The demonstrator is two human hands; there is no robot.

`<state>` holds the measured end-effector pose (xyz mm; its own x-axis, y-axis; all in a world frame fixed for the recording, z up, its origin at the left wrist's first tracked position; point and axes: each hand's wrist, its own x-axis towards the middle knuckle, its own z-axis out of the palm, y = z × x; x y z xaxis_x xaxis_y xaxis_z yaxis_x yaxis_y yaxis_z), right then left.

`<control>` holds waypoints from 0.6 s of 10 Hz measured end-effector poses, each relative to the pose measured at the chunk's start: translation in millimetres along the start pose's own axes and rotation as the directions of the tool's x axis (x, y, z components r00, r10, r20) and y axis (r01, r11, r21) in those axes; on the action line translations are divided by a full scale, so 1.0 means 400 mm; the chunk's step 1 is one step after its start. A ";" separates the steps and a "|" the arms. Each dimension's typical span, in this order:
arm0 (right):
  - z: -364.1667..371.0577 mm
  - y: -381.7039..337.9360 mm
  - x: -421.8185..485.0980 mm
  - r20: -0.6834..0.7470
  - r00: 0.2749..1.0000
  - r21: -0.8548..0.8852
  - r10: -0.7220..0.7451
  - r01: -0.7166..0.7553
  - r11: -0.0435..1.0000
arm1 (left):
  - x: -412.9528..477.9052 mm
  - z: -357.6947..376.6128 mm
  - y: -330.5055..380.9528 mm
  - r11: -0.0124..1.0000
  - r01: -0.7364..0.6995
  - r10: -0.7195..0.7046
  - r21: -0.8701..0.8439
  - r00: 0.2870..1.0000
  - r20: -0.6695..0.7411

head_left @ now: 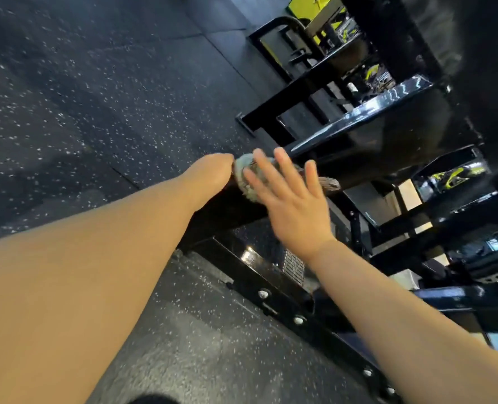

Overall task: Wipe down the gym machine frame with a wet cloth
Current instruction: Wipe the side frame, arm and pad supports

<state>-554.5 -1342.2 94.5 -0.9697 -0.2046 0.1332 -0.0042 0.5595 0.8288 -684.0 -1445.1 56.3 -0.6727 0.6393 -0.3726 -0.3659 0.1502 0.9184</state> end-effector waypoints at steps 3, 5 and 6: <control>0.058 -0.042 -0.023 -0.112 0.962 0.058 0.250 -0.244 0.968 | -0.004 -0.017 -0.007 0.999 0.037 -0.037 -0.005 0.999 0.010; 0.106 -0.168 -0.018 0.093 0.979 -0.004 -0.181 0.182 0.983 | -0.029 -0.036 -0.042 0.992 0.100 -0.101 0.078 0.995 0.011; 0.060 -0.067 -0.028 0.017 0.994 0.007 -0.111 0.111 0.994 | -0.022 -0.026 -0.031 0.983 -0.045 0.036 0.180 0.998 0.051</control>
<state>-549.5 -1335.6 57.8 -0.9672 -0.2521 0.0311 -0.1136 0.5385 0.8349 -680.1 -1460.4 46.8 -0.6522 0.6816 -0.3318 -0.2140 0.2544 0.9431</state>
